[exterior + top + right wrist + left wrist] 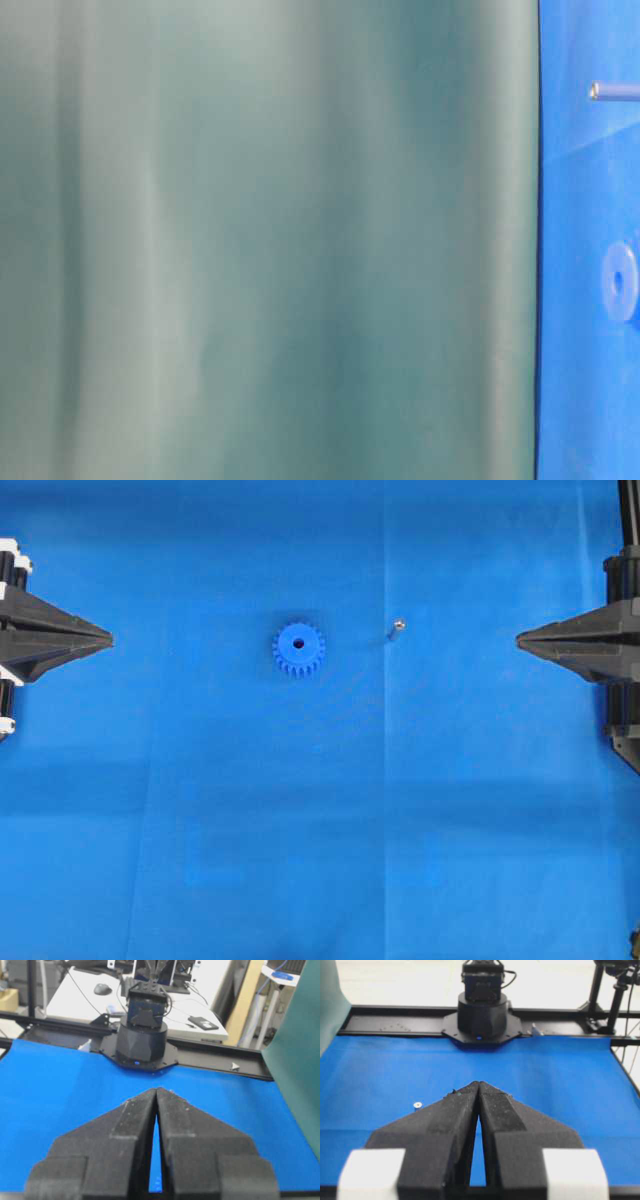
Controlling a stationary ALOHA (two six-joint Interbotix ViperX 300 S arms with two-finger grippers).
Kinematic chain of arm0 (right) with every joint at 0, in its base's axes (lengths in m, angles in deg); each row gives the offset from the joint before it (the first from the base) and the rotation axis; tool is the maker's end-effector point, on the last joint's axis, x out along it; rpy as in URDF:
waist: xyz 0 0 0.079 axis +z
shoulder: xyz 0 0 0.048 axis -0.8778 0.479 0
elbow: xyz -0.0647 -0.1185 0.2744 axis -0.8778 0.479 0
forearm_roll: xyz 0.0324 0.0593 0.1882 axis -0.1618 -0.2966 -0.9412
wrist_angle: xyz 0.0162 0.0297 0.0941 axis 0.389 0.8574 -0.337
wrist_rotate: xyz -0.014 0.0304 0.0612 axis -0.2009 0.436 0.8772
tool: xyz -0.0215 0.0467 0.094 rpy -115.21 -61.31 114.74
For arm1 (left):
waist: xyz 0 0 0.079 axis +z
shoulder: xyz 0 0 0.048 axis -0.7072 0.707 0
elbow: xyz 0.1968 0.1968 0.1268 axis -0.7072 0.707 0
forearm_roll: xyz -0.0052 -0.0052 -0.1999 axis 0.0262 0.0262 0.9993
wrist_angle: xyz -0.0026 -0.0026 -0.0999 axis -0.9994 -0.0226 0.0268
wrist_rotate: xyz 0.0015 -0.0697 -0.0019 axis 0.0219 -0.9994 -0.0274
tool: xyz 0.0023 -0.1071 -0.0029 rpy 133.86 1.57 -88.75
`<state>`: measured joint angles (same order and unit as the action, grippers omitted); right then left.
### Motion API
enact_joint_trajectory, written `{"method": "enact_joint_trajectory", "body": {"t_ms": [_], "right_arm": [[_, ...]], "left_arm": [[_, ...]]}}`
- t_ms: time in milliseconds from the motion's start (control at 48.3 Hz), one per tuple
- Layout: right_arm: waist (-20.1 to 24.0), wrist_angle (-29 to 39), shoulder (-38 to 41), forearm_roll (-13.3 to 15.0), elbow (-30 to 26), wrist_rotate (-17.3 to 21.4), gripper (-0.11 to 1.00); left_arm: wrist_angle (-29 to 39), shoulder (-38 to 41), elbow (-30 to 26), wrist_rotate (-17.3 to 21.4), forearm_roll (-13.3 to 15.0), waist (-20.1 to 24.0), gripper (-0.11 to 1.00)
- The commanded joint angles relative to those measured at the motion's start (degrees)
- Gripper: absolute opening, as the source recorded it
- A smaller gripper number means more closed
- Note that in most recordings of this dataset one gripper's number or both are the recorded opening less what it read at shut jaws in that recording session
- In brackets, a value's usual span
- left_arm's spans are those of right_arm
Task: Insert the shaft placed at a random location into the center hole of the small gear at another random location.
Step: 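Open the right gripper and move it left toward the silver shaft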
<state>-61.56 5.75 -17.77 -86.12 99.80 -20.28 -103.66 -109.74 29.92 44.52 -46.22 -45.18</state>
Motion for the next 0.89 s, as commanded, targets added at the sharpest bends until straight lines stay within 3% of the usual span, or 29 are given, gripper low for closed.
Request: {"method": "enact_joint_trajectory", "body": {"t_ms": [0,124,497,642,808,870], "right_arm": [[-0.4,-0.2,-0.2,0.4,-0.7,-0.9,0.00],[-2.2,-0.1,0.7,0.4,-0.7,-1.4,-0.06],[-11.2,-4.0,10.9,-0.9,1.0,-1.0,-0.01],[-12.4,-6.7,18.5,-2.0,0.7,-1.0,0.21],[-12.6,-11.2,27.9,-3.2,-0.2,-1.0,0.70],[-12.6,-13.4,31.1,-3.4,-0.4,-1.0,0.73]], "left_arm": [[-0.2,0.2,-1.0,0.0,-0.2,0.4,0.00],[0.4,0.1,-1.0,-0.2,-0.3,0.3,0.00],[0.6,0.1,-0.7,-0.3,-0.3,0.3,0.00],[0.7,0.1,-0.6,-0.3,-0.2,0.3,0.00],[0.8,0.0,-0.4,-0.3,-0.3,0.4,0.00],[0.9,0.0,-0.4,-0.3,-0.2,0.3,0.00]]}}
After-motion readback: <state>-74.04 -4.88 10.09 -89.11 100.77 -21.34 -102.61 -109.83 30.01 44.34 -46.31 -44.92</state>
